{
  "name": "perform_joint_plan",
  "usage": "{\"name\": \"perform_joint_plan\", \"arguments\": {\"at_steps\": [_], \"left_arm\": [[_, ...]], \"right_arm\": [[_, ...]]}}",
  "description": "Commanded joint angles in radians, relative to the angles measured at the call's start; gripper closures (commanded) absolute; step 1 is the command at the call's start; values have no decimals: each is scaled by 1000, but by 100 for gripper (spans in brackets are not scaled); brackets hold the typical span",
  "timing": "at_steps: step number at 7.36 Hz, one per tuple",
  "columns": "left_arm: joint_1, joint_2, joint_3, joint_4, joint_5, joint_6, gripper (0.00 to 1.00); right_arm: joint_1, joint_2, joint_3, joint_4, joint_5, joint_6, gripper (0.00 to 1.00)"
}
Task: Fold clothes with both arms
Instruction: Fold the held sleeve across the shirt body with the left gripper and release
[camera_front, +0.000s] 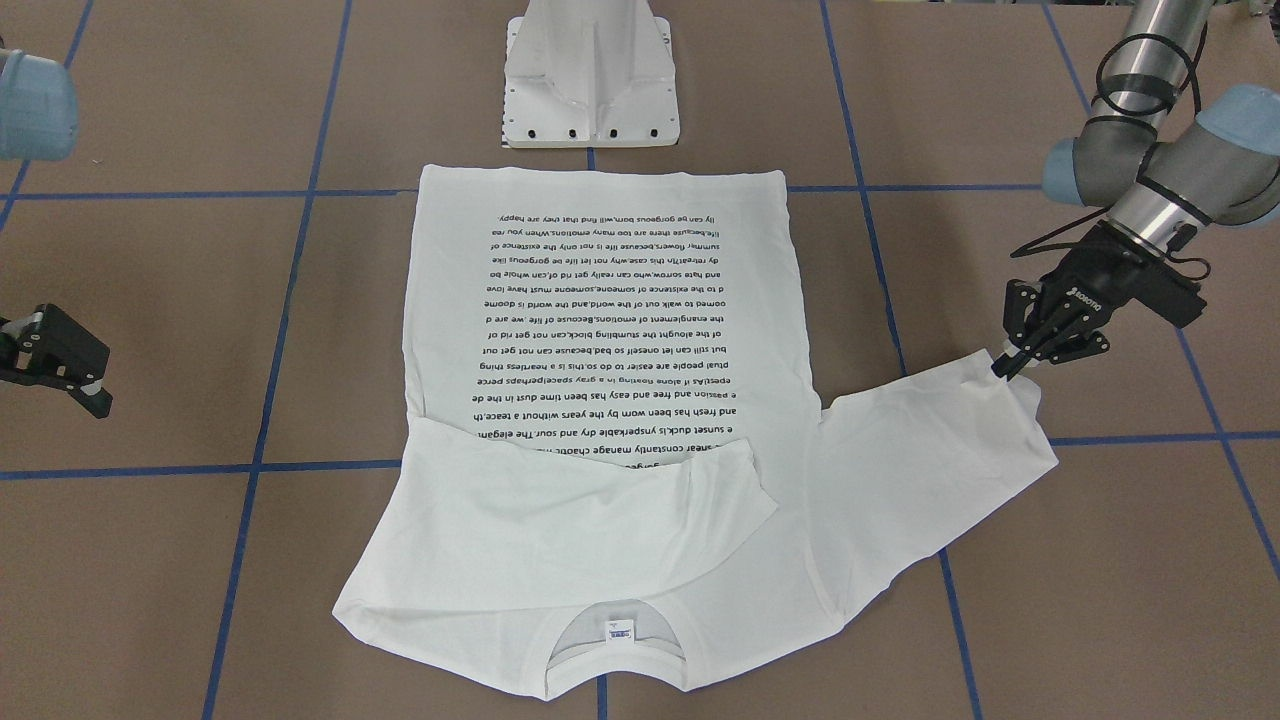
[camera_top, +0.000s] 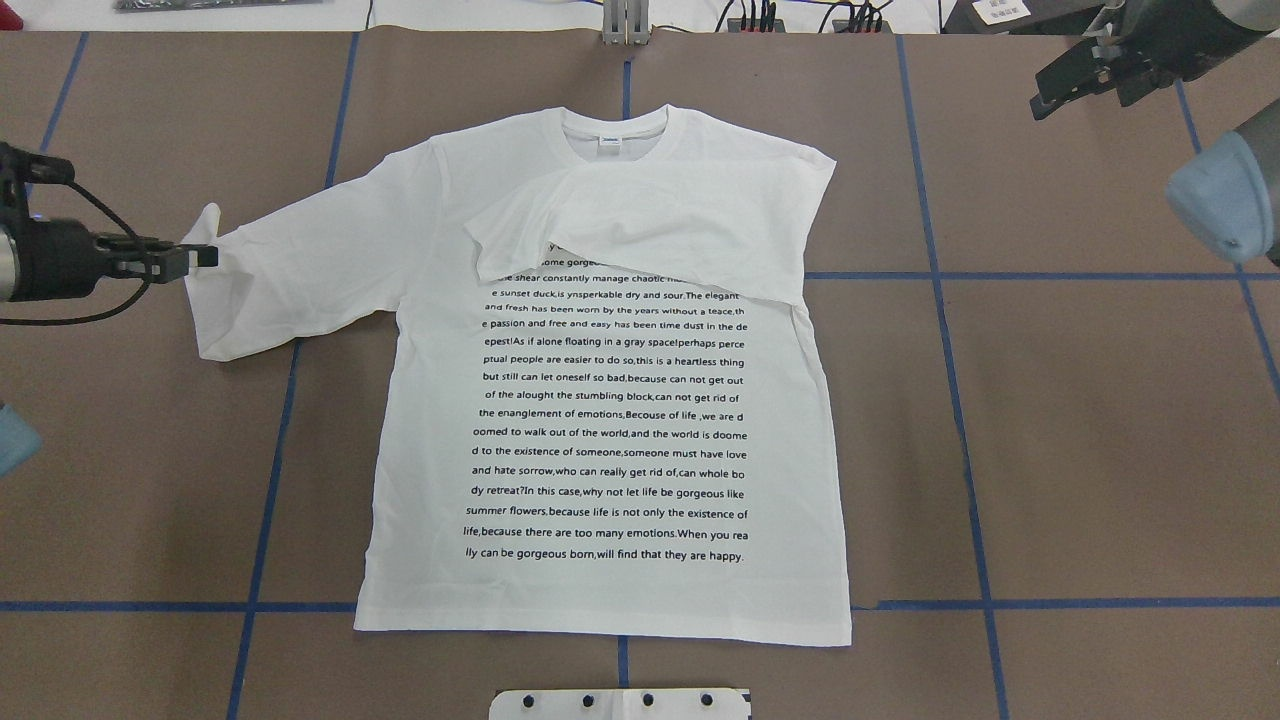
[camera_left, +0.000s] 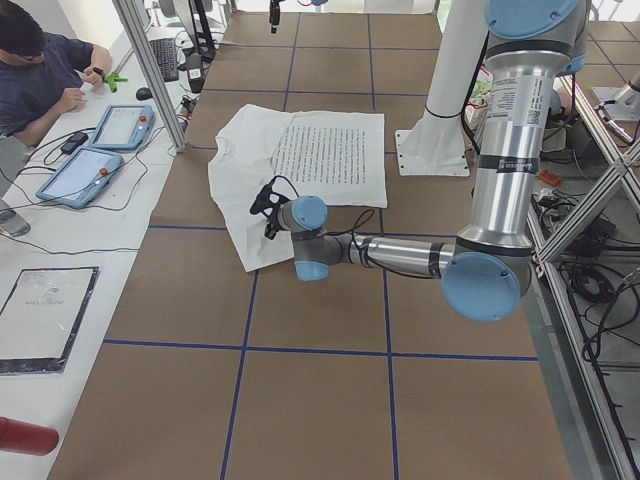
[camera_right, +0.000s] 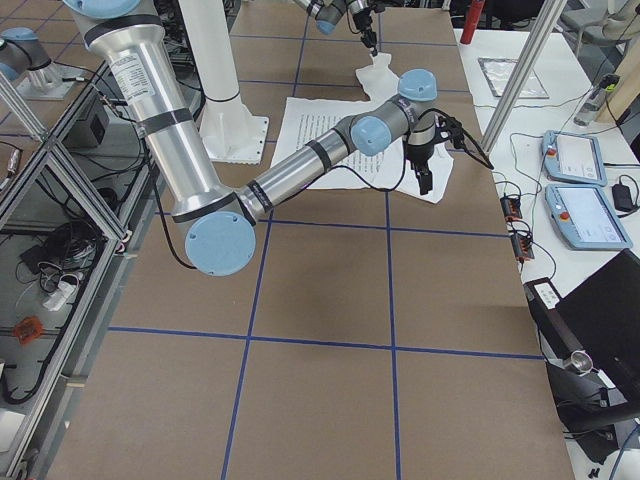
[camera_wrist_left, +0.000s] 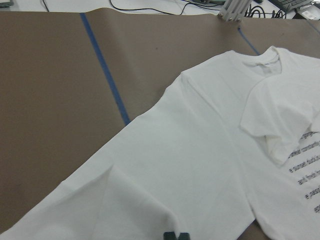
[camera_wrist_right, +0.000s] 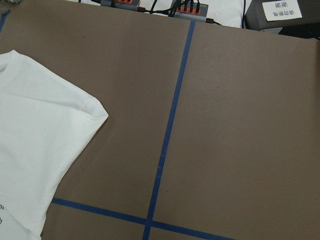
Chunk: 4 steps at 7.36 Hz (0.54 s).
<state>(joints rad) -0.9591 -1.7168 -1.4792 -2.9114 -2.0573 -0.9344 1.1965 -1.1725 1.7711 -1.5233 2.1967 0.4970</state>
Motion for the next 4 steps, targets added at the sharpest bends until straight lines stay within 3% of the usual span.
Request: {"name": "perform_joint_plan", "arguments": {"at_steps": [1, 4], "left_arm": [[2, -195, -109, 320, -21, -78, 100], [28, -468, -125, 640, -15, -211, 100]], "right_arm": [[0, -6, 1, 2, 0, 2, 0], [0, -10, -1, 2, 0, 6, 0]]}}
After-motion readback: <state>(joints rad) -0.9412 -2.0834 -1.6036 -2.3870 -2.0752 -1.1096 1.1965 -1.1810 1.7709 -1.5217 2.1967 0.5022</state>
